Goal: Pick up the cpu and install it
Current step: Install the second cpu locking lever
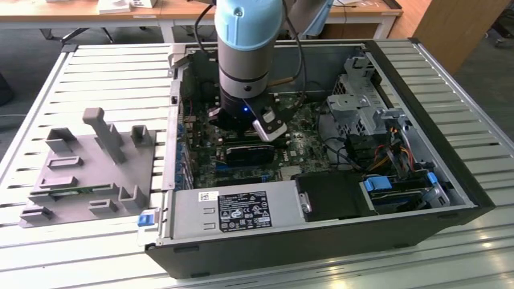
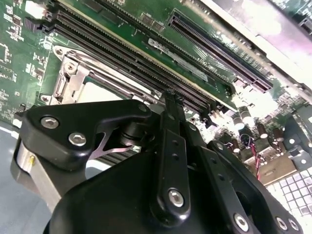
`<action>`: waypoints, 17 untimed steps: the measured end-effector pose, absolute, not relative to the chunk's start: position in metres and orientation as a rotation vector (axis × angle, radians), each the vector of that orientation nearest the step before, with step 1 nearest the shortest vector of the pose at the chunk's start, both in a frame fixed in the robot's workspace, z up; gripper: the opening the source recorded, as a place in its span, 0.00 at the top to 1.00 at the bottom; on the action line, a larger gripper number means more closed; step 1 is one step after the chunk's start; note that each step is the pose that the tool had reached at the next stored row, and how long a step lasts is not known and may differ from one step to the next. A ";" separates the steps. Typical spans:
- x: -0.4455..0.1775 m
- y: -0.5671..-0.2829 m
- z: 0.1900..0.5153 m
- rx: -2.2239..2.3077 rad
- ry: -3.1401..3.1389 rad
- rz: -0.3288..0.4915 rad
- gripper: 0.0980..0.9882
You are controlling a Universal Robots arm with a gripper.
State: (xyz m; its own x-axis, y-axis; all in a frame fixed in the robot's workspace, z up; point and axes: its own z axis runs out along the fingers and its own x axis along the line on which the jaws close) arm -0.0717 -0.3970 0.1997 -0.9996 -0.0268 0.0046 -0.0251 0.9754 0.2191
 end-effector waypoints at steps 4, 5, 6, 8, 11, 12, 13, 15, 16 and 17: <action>-0.072 -0.397 0.198 0.042 -3.119 -0.363 0.99; -0.073 -0.397 0.198 0.043 -3.121 -0.364 0.99; -0.073 -0.397 0.197 0.043 -3.123 -0.366 0.99; -0.074 -0.397 0.197 0.044 -3.125 -0.372 0.99; -0.074 -0.397 0.197 0.044 -3.124 -0.398 0.99; -0.074 -0.397 0.197 0.044 -3.123 -0.412 0.99; -0.074 -0.397 0.197 0.044 -3.122 -0.422 0.99; -0.075 -0.397 0.197 0.044 -3.121 -0.430 0.99; -0.075 -0.397 0.196 0.044 -3.121 -0.433 0.99; -0.075 -0.397 0.196 0.044 -3.121 -0.436 0.99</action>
State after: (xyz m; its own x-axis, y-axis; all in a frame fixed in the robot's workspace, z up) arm -0.0748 -0.3969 0.1962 -0.9996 -0.0265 -0.0135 -0.0292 0.9614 0.2737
